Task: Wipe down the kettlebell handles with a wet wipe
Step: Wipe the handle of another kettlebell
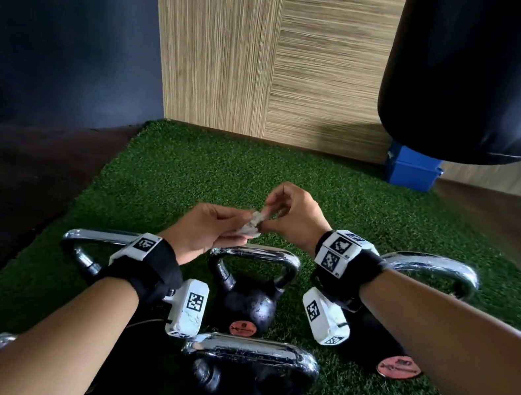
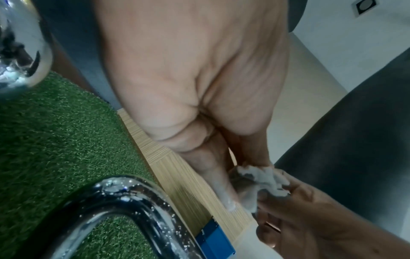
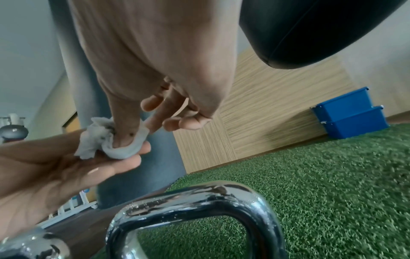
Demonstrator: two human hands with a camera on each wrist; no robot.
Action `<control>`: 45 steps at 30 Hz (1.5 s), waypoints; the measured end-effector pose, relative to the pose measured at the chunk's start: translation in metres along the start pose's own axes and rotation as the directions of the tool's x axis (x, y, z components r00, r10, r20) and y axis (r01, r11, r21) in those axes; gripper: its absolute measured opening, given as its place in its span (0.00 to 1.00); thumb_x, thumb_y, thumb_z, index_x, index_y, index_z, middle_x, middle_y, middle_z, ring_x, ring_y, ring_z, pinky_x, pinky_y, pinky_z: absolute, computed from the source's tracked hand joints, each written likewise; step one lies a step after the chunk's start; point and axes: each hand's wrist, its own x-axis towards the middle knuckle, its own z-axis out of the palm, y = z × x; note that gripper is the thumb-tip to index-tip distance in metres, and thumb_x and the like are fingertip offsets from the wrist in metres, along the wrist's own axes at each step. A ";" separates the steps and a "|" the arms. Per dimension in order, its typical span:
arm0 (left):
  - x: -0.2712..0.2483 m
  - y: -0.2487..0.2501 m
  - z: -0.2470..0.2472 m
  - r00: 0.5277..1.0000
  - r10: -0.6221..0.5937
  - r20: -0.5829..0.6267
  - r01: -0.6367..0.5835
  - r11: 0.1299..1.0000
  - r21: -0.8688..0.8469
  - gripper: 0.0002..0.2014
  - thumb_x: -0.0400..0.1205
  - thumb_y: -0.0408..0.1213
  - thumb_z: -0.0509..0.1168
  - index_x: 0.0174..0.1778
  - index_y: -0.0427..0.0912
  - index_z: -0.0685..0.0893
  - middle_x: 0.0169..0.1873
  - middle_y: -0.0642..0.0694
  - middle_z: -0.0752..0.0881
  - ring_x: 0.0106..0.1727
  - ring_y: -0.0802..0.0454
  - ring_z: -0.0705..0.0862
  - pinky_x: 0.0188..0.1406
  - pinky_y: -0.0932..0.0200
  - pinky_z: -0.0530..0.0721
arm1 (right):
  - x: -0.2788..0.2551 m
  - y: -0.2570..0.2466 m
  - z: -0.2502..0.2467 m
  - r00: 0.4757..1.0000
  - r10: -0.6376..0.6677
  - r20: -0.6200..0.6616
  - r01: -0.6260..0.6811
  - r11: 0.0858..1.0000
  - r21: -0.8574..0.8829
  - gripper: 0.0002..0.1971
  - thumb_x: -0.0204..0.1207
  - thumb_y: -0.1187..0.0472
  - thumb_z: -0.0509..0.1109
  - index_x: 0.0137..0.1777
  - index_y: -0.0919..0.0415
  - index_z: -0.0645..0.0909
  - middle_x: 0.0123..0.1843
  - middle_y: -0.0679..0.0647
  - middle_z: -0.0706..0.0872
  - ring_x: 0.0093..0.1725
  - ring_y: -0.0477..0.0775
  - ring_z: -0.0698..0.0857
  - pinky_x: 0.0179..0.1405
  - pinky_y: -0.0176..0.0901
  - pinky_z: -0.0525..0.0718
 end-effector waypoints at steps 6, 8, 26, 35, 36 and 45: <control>0.011 0.002 -0.006 0.991 0.085 0.106 -0.115 0.940 0.322 0.15 0.73 0.47 0.77 0.57 0.58 0.93 0.58 0.48 0.93 0.59 0.52 0.92 0.53 0.63 0.90 | -0.004 0.015 -0.003 0.999 0.019 0.044 -0.016 0.997 -0.076 0.27 0.60 0.59 0.85 0.57 0.48 0.78 0.47 0.47 0.81 0.39 0.45 0.77 0.31 0.34 0.76; 0.013 0.002 -0.008 0.982 0.163 0.097 -0.188 0.770 0.610 0.18 0.73 0.57 0.76 0.59 0.63 0.92 0.59 0.58 0.92 0.60 0.61 0.90 0.60 0.62 0.88 | -0.008 0.031 -0.011 0.992 0.086 0.092 -0.079 0.994 -0.072 0.26 0.67 0.66 0.79 0.62 0.48 0.74 0.53 0.52 0.80 0.44 0.49 0.79 0.30 0.36 0.78; -0.005 -0.026 0.018 0.887 0.424 0.183 -0.257 0.123 0.959 0.11 0.86 0.46 0.68 0.58 0.49 0.94 0.48 0.47 0.95 0.43 0.50 0.90 0.56 0.52 0.87 | -0.056 0.135 0.051 0.853 0.518 0.069 -0.502 0.849 -0.168 0.22 0.68 0.49 0.84 0.59 0.57 0.86 0.53 0.57 0.92 0.53 0.59 0.91 0.57 0.56 0.90; -0.025 -0.035 -0.008 0.868 0.495 -0.037 -0.137 0.311 0.940 0.11 0.86 0.42 0.69 0.61 0.47 0.93 0.42 0.46 0.95 0.29 0.53 0.88 0.27 0.64 0.83 | -0.058 0.141 0.049 0.860 0.506 0.060 -0.494 0.857 -0.149 0.22 0.67 0.45 0.84 0.57 0.56 0.86 0.48 0.55 0.93 0.48 0.58 0.92 0.53 0.57 0.91; -0.026 -0.037 -0.008 0.868 0.496 -0.025 -0.149 0.308 0.940 0.11 0.86 0.41 0.69 0.61 0.46 0.93 0.45 0.46 0.95 0.32 0.53 0.89 0.28 0.71 0.81 | -0.059 0.142 0.049 0.860 0.508 0.055 -0.496 0.856 -0.145 0.21 0.67 0.45 0.84 0.55 0.55 0.87 0.48 0.55 0.93 0.47 0.58 0.92 0.53 0.56 0.91; -0.021 -0.060 -0.049 0.899 0.357 -0.254 -0.005 0.587 0.810 0.11 0.85 0.35 0.72 0.62 0.40 0.92 0.58 0.46 0.93 0.60 0.56 0.90 0.60 0.60 0.86 | -0.058 0.139 0.049 0.836 0.547 0.042 -0.535 0.831 -0.153 0.15 0.65 0.44 0.85 0.44 0.49 0.86 0.39 0.46 0.92 0.36 0.47 0.91 0.33 0.38 0.88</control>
